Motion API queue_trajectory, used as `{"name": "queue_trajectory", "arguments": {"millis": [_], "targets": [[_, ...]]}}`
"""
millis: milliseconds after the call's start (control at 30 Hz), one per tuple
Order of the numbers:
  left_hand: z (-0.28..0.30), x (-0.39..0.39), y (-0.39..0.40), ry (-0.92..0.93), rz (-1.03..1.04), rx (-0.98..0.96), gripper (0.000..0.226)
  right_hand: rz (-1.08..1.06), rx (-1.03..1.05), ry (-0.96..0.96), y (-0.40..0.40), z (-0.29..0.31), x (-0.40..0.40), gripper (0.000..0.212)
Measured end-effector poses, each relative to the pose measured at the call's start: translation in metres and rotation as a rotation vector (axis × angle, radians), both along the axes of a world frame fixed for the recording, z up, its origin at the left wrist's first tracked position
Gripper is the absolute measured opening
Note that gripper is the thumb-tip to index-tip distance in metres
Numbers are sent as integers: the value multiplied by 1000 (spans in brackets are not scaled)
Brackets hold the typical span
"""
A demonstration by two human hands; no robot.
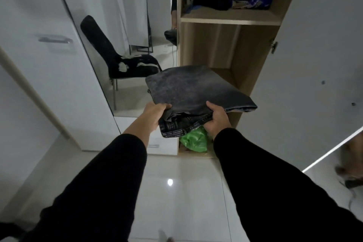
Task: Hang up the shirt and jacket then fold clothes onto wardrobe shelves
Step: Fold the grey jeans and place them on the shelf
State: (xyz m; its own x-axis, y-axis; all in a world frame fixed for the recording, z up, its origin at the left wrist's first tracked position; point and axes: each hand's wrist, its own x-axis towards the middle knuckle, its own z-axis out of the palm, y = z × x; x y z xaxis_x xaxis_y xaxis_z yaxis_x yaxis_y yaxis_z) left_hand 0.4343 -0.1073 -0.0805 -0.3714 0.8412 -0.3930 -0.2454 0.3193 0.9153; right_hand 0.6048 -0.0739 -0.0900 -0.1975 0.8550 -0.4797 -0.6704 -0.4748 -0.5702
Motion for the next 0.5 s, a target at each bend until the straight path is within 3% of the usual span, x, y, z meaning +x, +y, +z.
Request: {"name": "queue_trajectory", "arguments": {"millis": [233,333,500], "targets": [[-27,16,102,11,-115,15,35,-126,19,24,80,-38,21,39],[-57,23,147,51,-128,12,31,-162,18,27,116,-67,29,47],[-117,42,216,166,-110,40,33,-204,35,17,177,-127,47,43]]}}
